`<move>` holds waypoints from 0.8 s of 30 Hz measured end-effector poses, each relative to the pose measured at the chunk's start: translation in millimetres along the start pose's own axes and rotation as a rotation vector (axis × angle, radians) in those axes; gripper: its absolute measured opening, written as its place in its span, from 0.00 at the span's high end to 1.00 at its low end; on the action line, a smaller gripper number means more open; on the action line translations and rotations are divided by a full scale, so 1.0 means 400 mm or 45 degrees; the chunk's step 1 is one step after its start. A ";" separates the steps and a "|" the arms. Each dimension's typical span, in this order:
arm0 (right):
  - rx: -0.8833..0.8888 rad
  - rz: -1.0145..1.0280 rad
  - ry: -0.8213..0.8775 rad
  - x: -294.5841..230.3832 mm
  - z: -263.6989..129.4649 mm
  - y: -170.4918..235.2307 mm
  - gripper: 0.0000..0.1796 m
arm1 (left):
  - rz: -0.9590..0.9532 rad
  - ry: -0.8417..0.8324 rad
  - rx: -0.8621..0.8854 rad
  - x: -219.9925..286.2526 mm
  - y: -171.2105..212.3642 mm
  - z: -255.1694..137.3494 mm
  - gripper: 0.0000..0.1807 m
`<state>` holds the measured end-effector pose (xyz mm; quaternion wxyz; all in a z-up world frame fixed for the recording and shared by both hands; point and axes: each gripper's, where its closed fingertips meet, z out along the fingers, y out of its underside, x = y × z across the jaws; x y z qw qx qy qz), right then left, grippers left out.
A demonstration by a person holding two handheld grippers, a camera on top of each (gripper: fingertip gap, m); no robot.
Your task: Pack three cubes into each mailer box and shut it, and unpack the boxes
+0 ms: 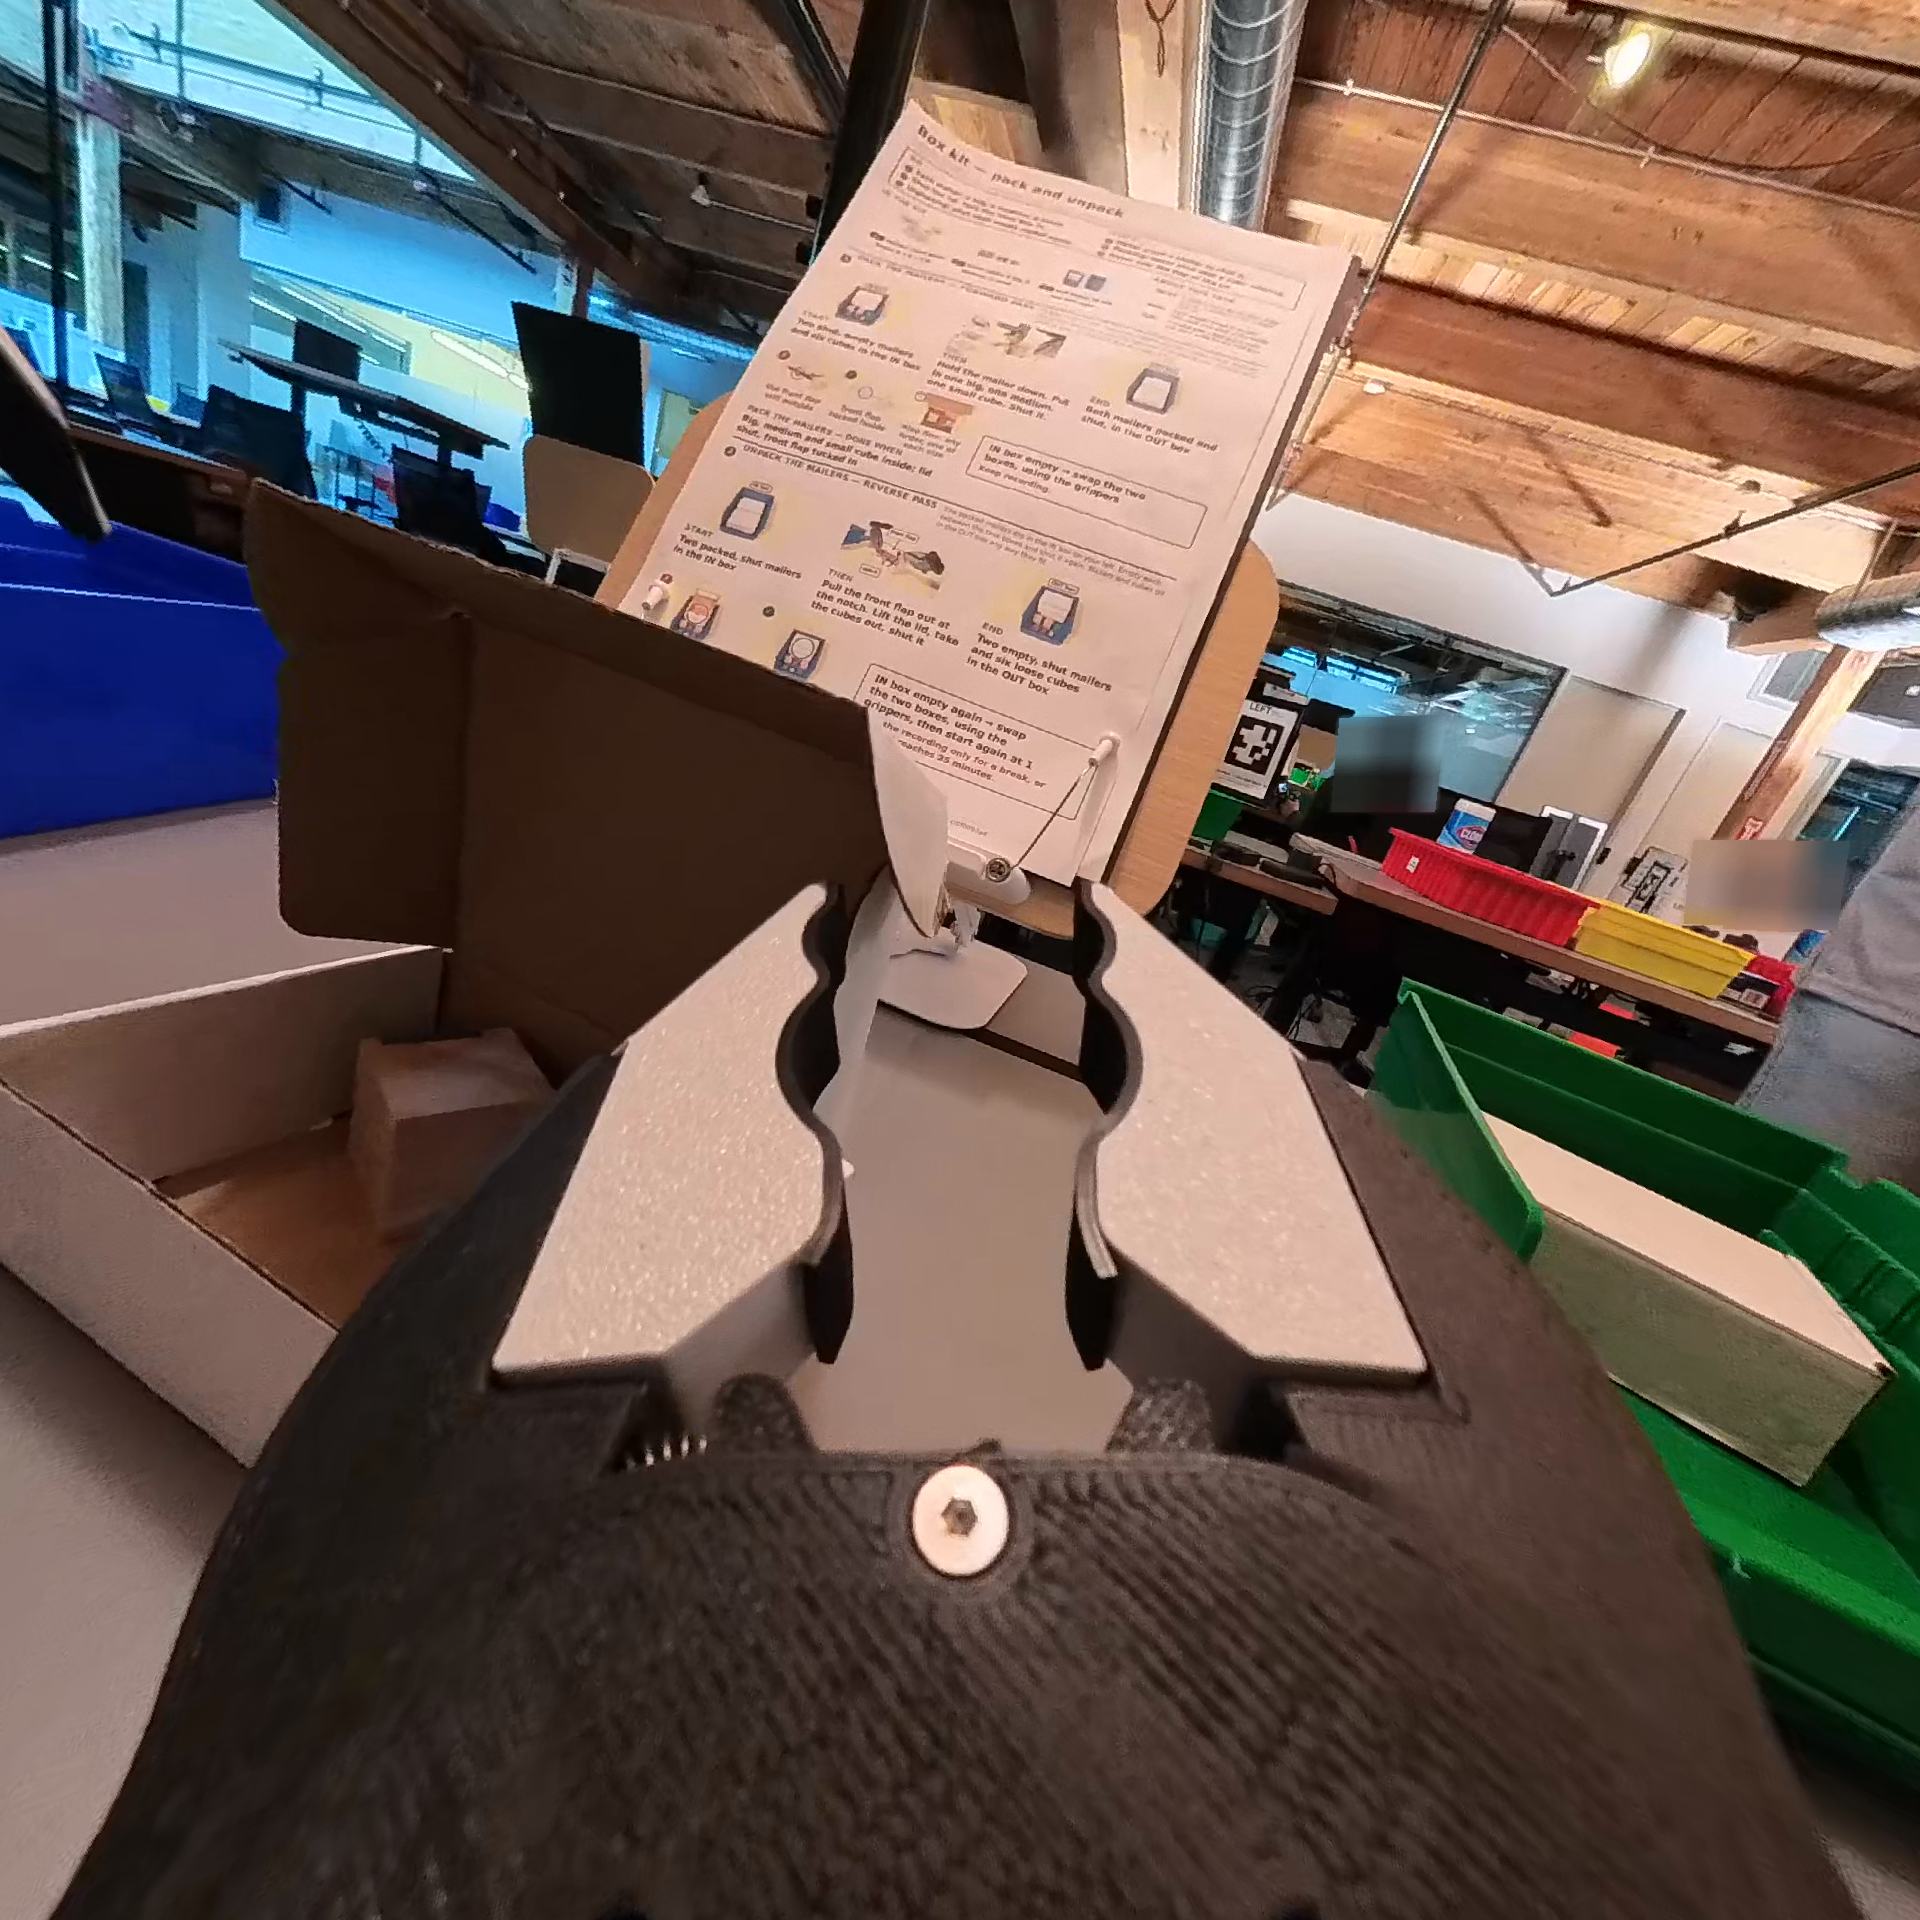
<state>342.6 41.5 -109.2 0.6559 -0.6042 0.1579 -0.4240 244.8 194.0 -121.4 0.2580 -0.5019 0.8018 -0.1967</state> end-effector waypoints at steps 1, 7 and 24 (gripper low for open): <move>0.001 -0.004 0.003 0.000 0.000 -0.001 0.76 | -0.014 0.004 0.005 0.000 0.001 0.004 0.64; 0.007 0.028 0.007 0.006 -0.001 -0.009 0.75 | -0.100 -0.025 0.075 -0.020 -0.001 0.024 0.63; -0.001 0.004 0.023 0.007 0.001 -0.003 0.73 | -0.375 -0.245 0.562 -0.135 -0.058 0.037 0.59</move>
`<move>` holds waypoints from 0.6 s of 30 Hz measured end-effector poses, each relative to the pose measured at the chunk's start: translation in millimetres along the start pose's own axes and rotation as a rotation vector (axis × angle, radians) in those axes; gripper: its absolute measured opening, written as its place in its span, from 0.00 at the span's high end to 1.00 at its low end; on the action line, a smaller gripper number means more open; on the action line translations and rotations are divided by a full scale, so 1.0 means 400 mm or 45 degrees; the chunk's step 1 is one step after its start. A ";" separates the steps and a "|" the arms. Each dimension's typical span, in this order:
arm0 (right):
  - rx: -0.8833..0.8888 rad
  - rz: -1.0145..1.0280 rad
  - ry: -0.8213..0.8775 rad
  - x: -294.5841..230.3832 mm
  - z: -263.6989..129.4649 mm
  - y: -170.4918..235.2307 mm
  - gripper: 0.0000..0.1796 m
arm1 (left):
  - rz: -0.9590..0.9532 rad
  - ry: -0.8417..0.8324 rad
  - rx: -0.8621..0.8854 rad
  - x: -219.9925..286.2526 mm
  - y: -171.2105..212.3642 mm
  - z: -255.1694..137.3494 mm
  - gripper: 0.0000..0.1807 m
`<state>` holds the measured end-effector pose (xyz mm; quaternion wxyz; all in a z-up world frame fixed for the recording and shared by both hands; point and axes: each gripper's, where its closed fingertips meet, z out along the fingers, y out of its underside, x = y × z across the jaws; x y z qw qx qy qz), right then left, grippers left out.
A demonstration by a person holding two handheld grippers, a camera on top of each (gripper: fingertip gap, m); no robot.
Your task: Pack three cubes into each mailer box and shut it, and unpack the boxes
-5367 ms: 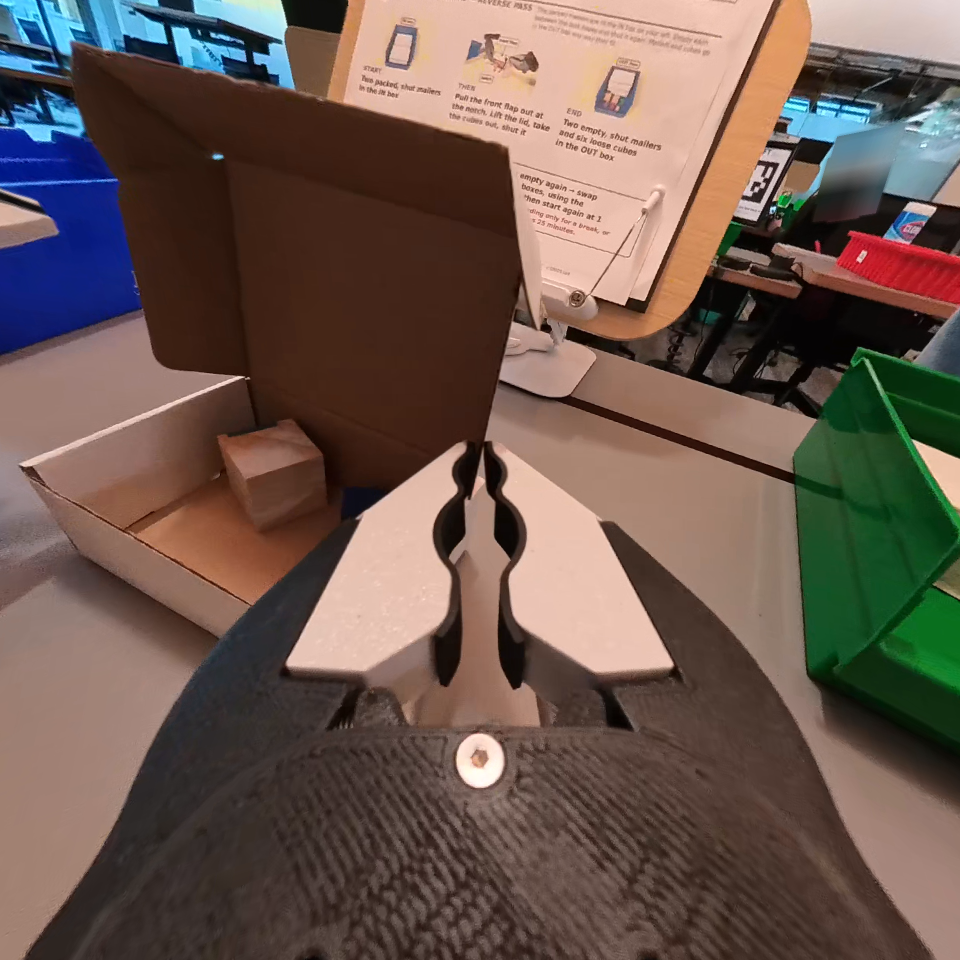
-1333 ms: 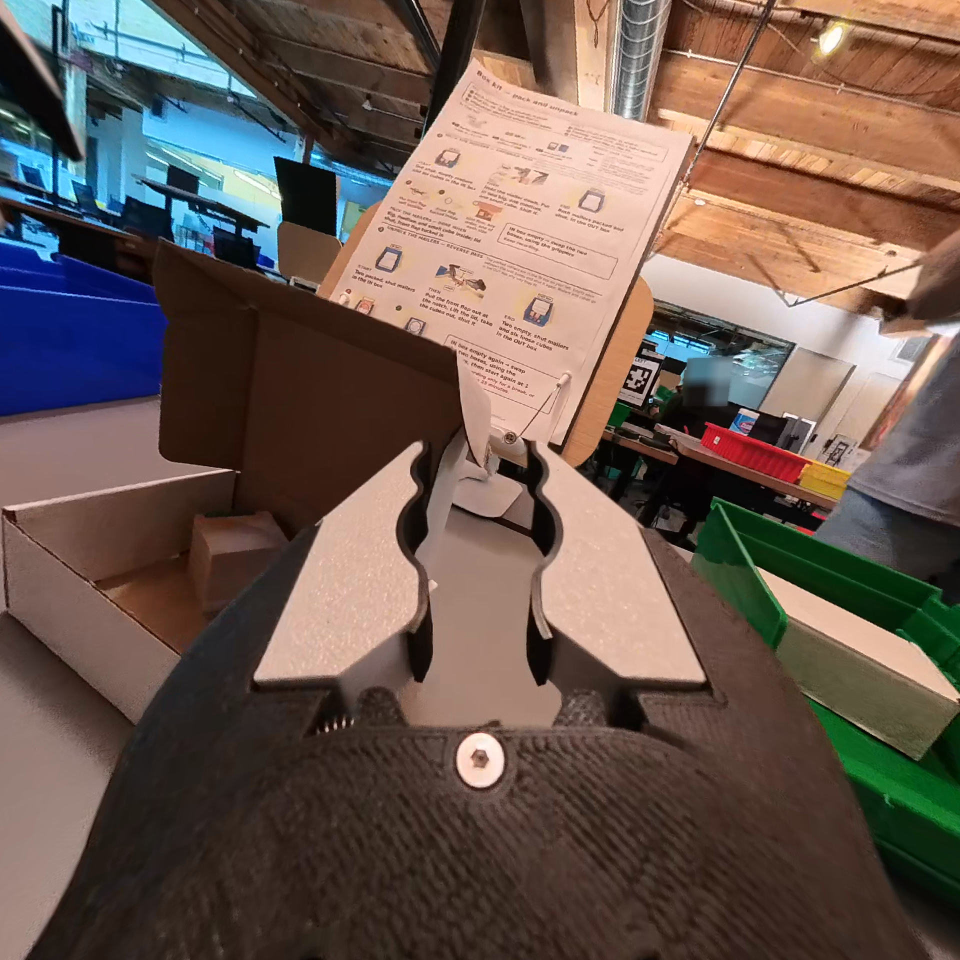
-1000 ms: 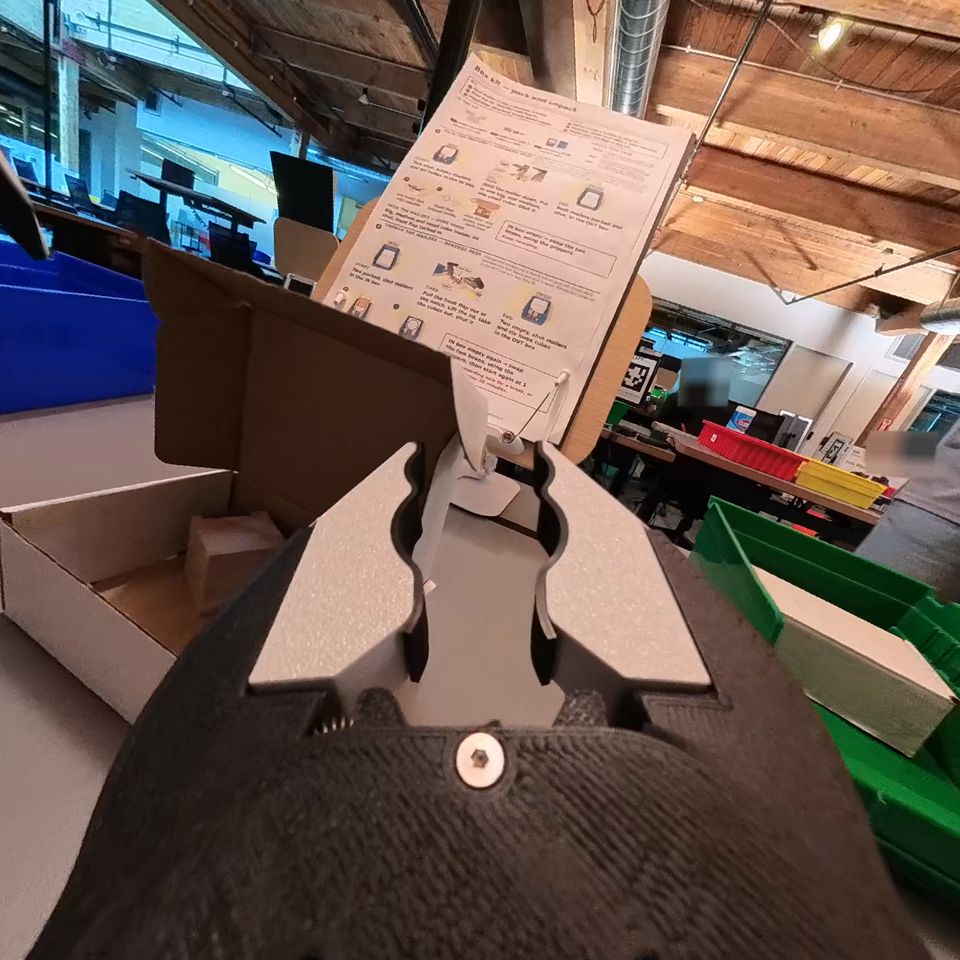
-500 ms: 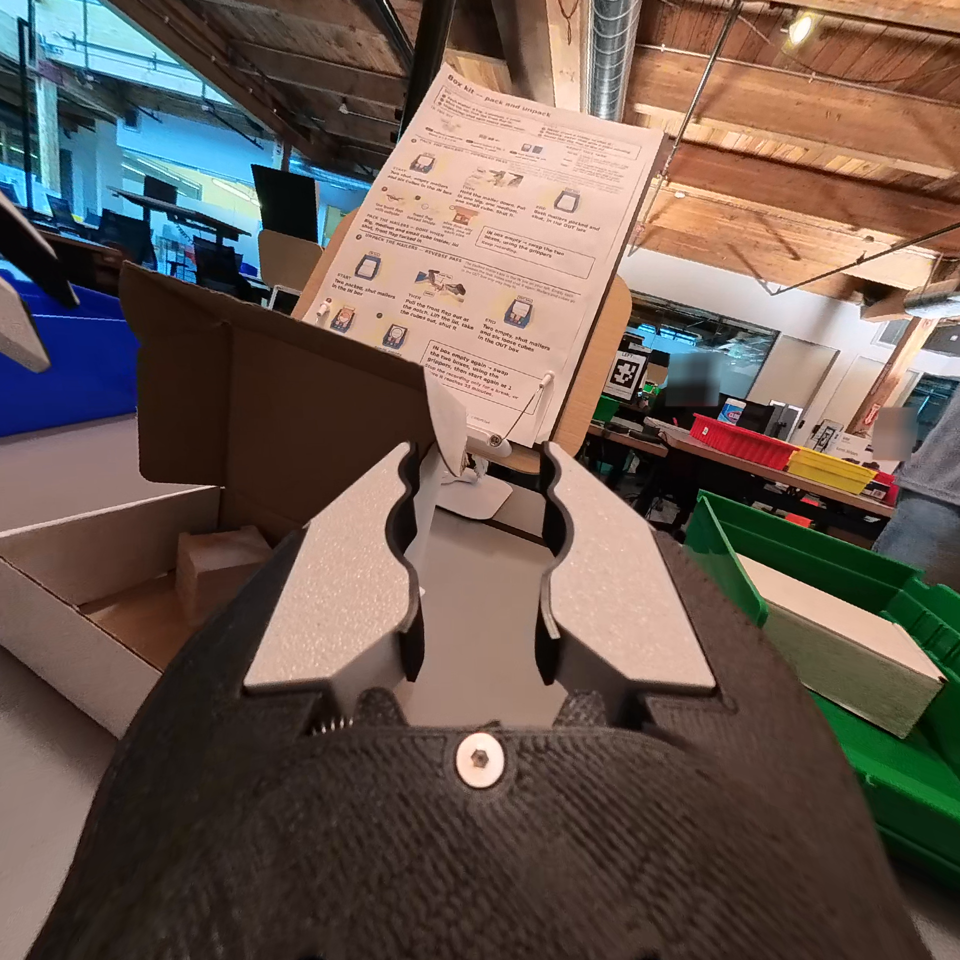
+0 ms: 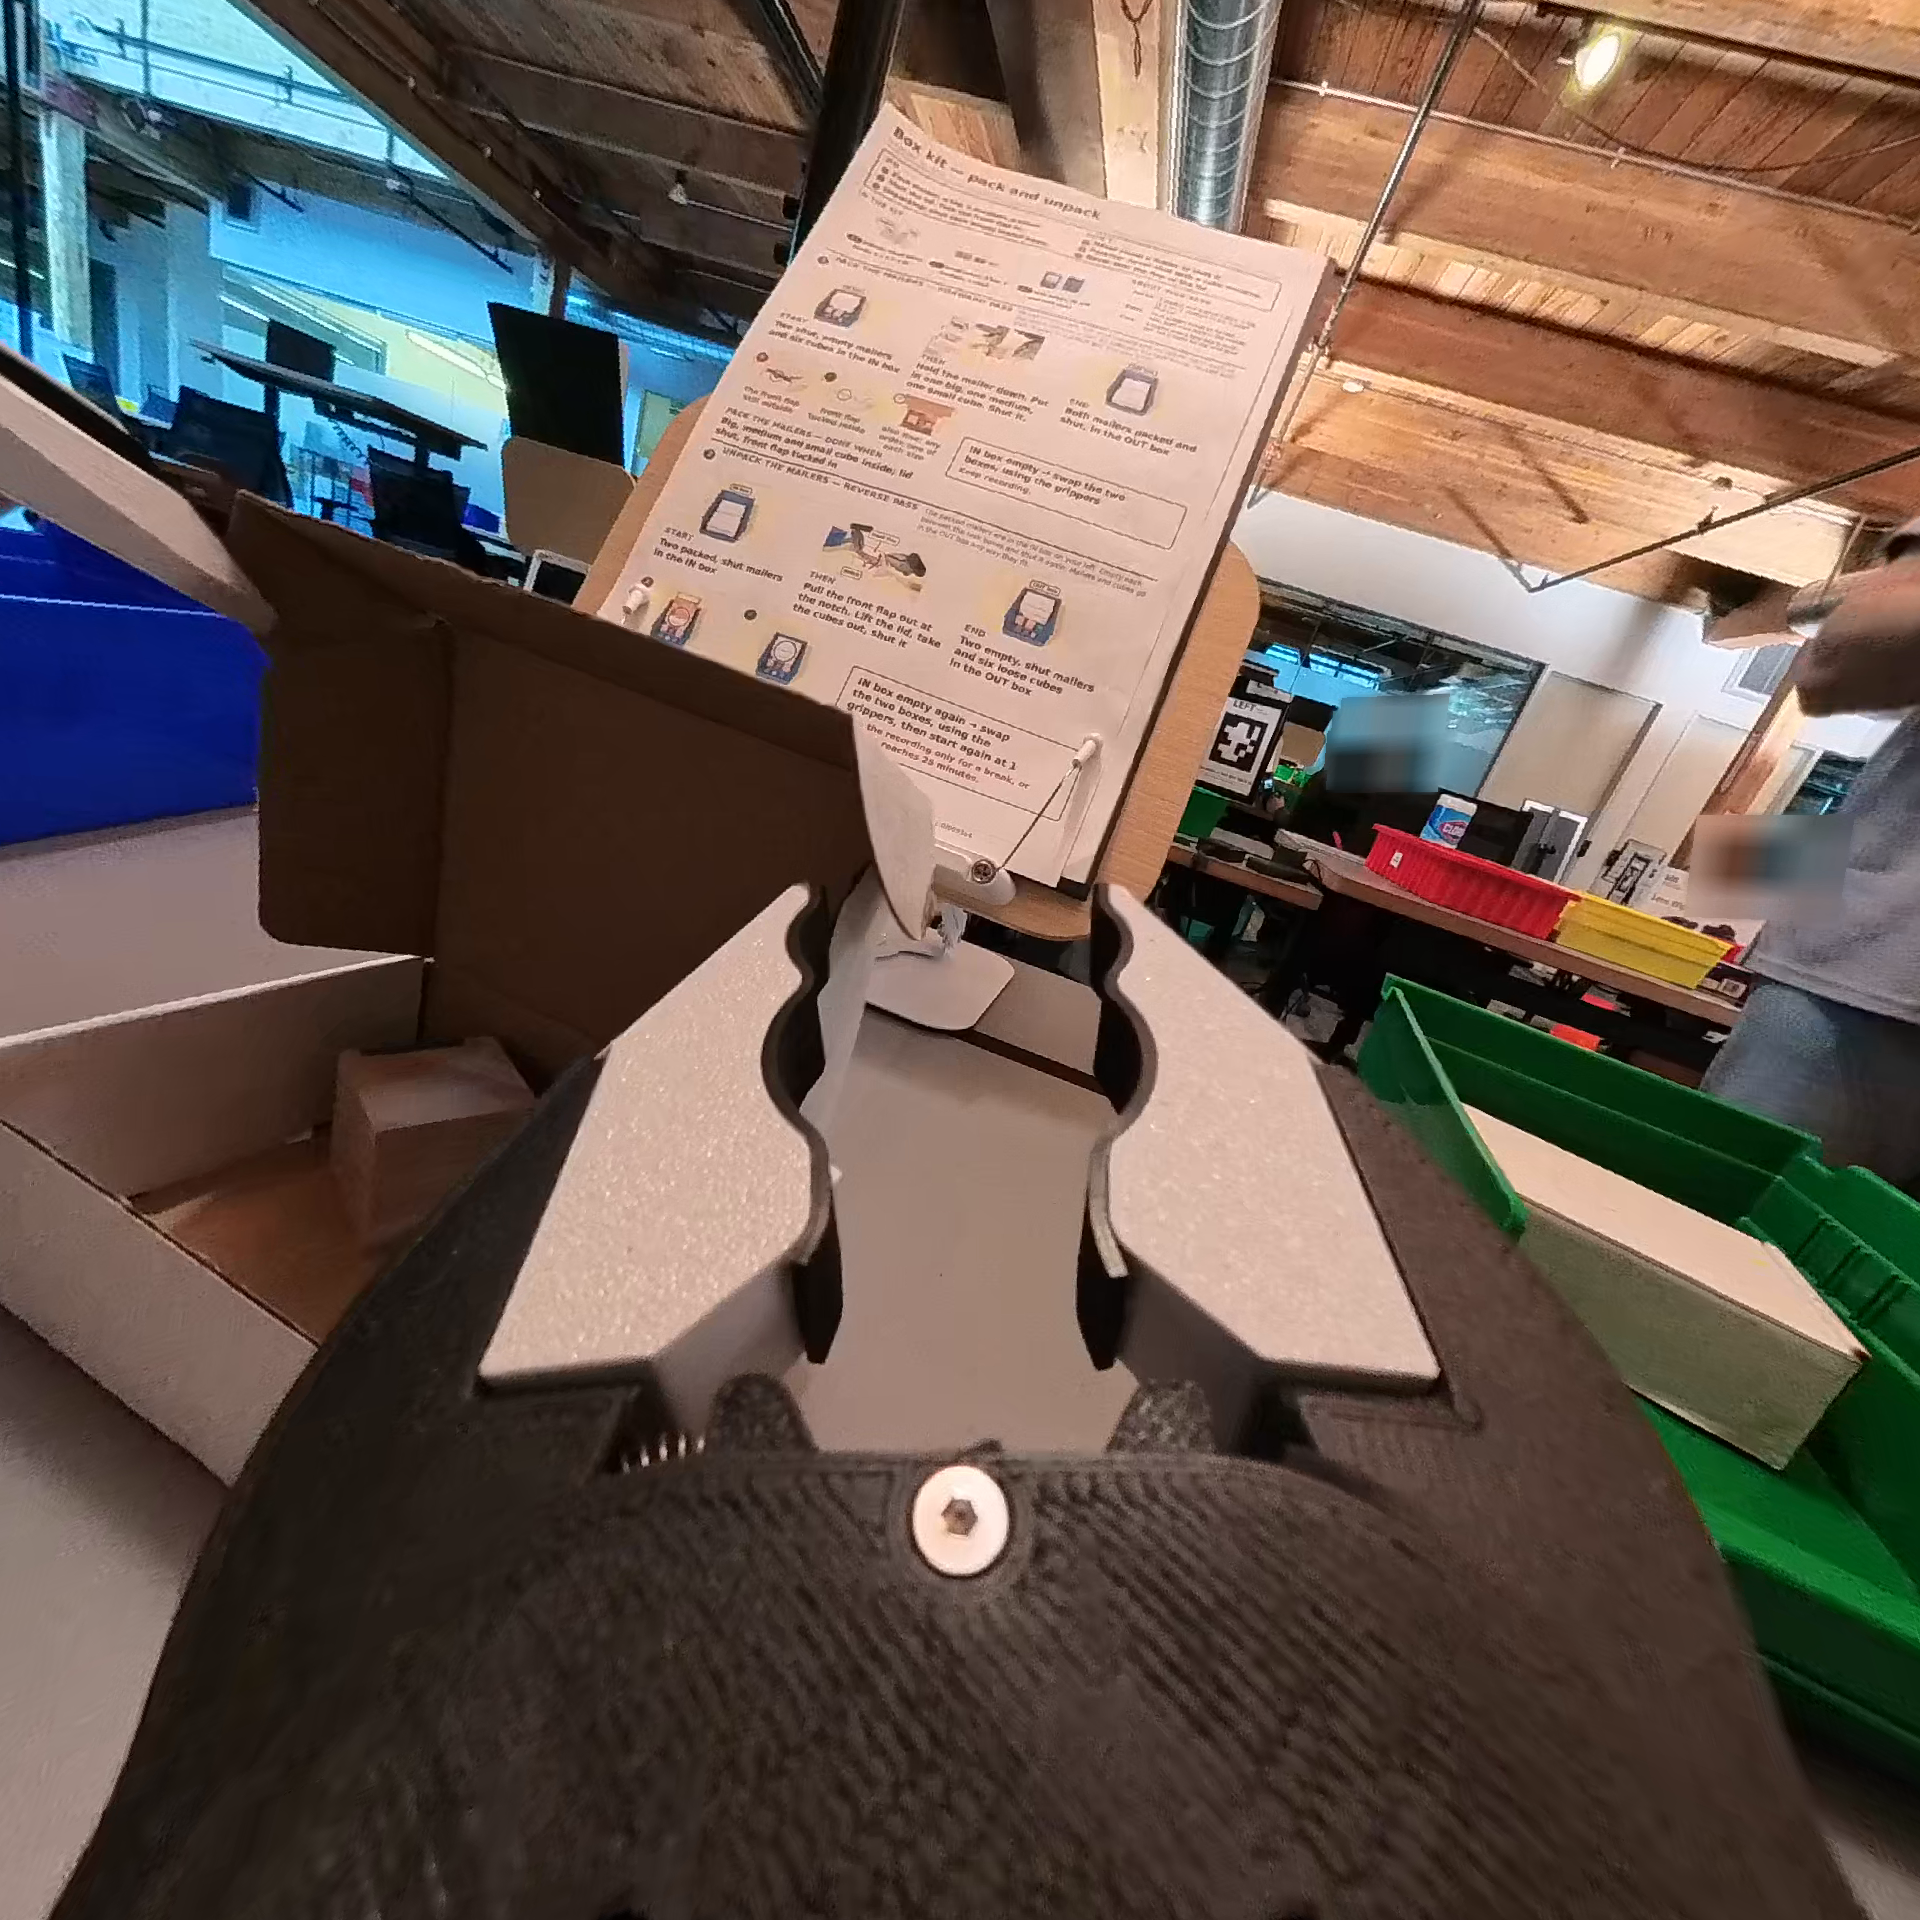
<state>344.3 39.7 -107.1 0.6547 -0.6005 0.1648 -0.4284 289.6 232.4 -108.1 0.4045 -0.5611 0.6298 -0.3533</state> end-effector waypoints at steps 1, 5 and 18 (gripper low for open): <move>-0.004 0.001 -0.005 -0.002 0.001 0.002 0.72 | -0.008 0.004 0.031 -0.001 -0.004 0.002 0.59; -0.008 -0.005 -0.019 -0.011 0.003 0.003 0.72 | 0.097 -0.055 0.062 -0.007 -0.004 -0.001 0.59; 0.023 -0.003 -0.049 -0.029 0.000 -0.009 0.84 | -0.056 0.136 0.309 0.046 -0.041 -0.007 0.62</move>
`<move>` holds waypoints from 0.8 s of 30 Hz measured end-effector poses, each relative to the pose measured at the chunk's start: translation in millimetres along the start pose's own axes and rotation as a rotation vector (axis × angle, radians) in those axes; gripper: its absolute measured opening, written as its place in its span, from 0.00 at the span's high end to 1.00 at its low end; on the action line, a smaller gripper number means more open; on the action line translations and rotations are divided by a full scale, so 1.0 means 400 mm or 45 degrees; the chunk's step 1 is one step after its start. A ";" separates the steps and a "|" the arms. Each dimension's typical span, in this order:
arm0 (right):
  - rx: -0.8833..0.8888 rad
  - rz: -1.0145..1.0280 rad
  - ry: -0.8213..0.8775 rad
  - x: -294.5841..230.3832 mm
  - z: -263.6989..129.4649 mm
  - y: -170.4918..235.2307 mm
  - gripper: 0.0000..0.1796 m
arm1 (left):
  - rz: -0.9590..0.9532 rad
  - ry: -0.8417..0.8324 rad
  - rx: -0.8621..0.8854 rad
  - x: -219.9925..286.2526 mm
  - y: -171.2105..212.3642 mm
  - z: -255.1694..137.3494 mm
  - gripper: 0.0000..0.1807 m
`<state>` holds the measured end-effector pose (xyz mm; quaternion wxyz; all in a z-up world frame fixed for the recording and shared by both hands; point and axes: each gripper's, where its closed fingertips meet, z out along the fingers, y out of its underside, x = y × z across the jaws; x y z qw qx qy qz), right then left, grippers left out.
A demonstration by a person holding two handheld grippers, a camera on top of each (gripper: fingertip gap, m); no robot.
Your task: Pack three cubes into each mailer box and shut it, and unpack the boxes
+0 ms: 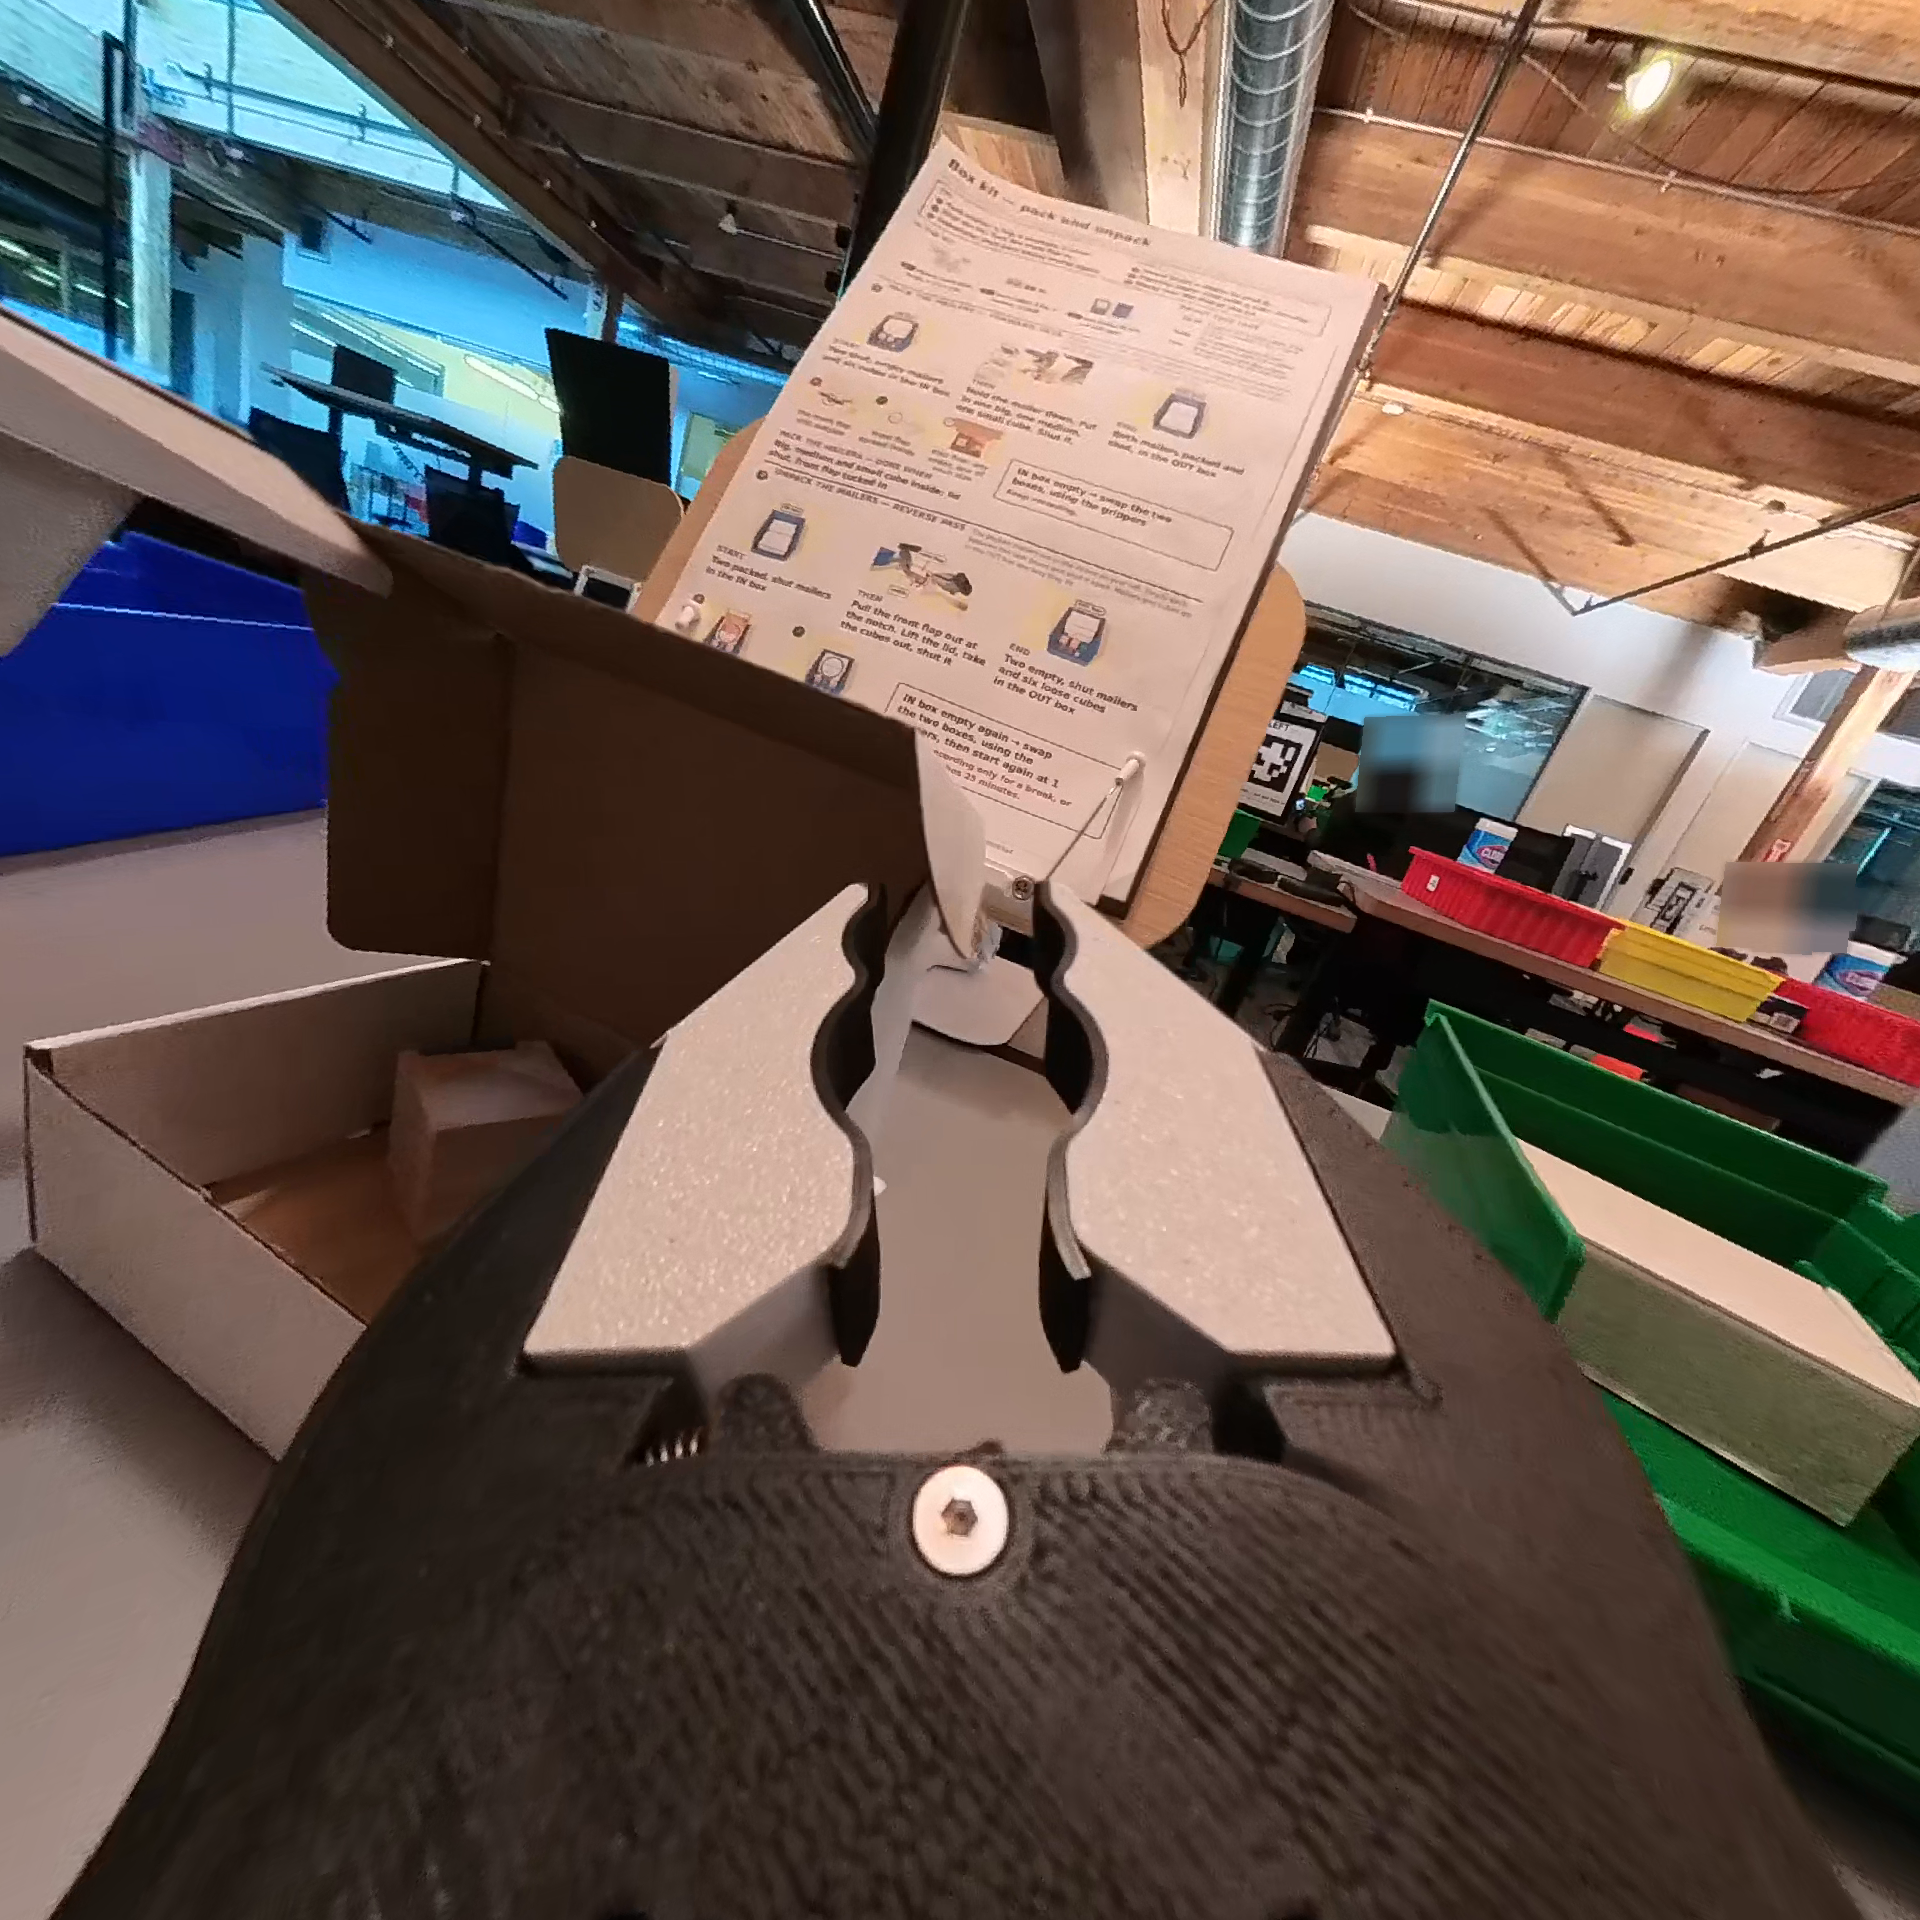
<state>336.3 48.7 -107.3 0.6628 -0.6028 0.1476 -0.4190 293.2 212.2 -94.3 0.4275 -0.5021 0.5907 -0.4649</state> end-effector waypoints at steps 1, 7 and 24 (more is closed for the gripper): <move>-0.006 -0.006 -0.002 -0.002 0.001 0.003 0.85 | 0.001 0.014 0.025 0.007 -0.003 0.004 0.62; -0.023 -0.016 0.002 -0.002 0.002 0.011 0.88 | 0.028 0.007 0.204 0.038 -0.011 0.009 0.62; -0.038 -0.027 0.026 -0.005 0.001 0.018 0.88 | 0.140 -0.111 0.214 0.043 0.020 0.001 0.74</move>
